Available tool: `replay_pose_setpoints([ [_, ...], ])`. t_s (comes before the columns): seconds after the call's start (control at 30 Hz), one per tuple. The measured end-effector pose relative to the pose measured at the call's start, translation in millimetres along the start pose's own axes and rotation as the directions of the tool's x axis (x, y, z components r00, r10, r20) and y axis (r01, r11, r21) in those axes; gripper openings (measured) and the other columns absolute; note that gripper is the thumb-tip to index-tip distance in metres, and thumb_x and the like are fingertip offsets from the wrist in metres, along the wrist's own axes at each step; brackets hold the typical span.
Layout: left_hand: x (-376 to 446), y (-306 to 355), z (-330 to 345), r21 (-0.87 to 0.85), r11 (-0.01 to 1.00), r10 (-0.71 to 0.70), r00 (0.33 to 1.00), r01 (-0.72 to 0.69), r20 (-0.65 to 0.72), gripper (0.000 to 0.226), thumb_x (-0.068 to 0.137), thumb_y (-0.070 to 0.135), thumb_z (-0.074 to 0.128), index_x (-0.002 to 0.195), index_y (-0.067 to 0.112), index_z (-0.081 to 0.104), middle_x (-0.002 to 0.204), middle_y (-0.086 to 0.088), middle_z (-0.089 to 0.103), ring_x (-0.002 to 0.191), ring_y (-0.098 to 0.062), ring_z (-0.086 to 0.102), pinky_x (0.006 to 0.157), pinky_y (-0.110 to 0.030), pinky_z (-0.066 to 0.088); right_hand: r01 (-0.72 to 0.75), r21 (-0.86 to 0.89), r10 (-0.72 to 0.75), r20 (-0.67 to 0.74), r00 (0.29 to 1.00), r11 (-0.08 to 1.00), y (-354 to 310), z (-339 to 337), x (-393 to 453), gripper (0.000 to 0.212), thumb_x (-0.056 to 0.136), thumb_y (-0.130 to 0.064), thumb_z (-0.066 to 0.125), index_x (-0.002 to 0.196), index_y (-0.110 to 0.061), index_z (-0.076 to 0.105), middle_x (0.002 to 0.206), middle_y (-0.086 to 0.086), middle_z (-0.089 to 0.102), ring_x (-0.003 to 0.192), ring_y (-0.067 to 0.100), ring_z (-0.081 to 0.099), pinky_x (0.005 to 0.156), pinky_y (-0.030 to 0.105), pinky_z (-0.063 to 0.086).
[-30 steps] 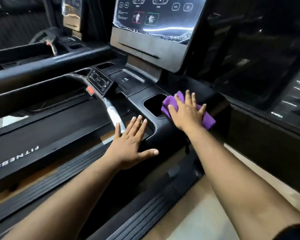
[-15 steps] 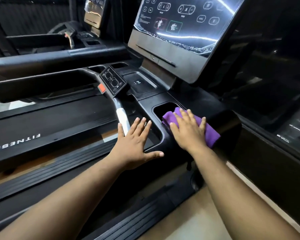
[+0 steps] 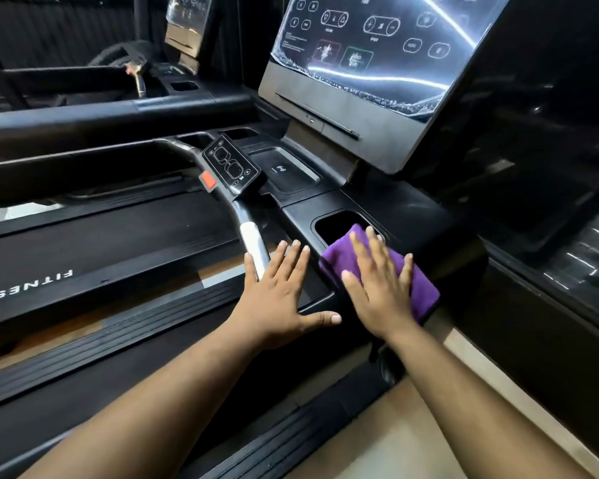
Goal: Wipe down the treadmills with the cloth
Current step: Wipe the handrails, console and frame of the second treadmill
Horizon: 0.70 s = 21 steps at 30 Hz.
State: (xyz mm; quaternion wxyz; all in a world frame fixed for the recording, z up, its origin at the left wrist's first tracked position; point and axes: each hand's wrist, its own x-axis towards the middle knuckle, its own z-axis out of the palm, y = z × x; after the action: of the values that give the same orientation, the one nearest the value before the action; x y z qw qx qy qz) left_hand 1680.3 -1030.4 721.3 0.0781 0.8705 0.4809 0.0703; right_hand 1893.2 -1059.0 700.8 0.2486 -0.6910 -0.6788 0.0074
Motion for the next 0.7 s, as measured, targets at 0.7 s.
replay_pose_setpoints([
  [0.7,-0.6,-6.6,1.1,-0.040,0.999,-0.009,1.000,0.008,-0.022,0.133,0.059,0.106,0.014,0.157,0.025,-0.025,0.164,0.004,-0.032,0.148,-0.011,-0.037,0.120,-0.062,-0.016,0.252,-0.071,-0.223,0.282,0.933,0.965,1.2,-22.6,19.6,0.064,0.097,-0.062,0.025,0.159,-0.047,0.021,0.170,-0.012,0.017,0.155,0.009,0.016,0.124,0.037,-0.010],
])
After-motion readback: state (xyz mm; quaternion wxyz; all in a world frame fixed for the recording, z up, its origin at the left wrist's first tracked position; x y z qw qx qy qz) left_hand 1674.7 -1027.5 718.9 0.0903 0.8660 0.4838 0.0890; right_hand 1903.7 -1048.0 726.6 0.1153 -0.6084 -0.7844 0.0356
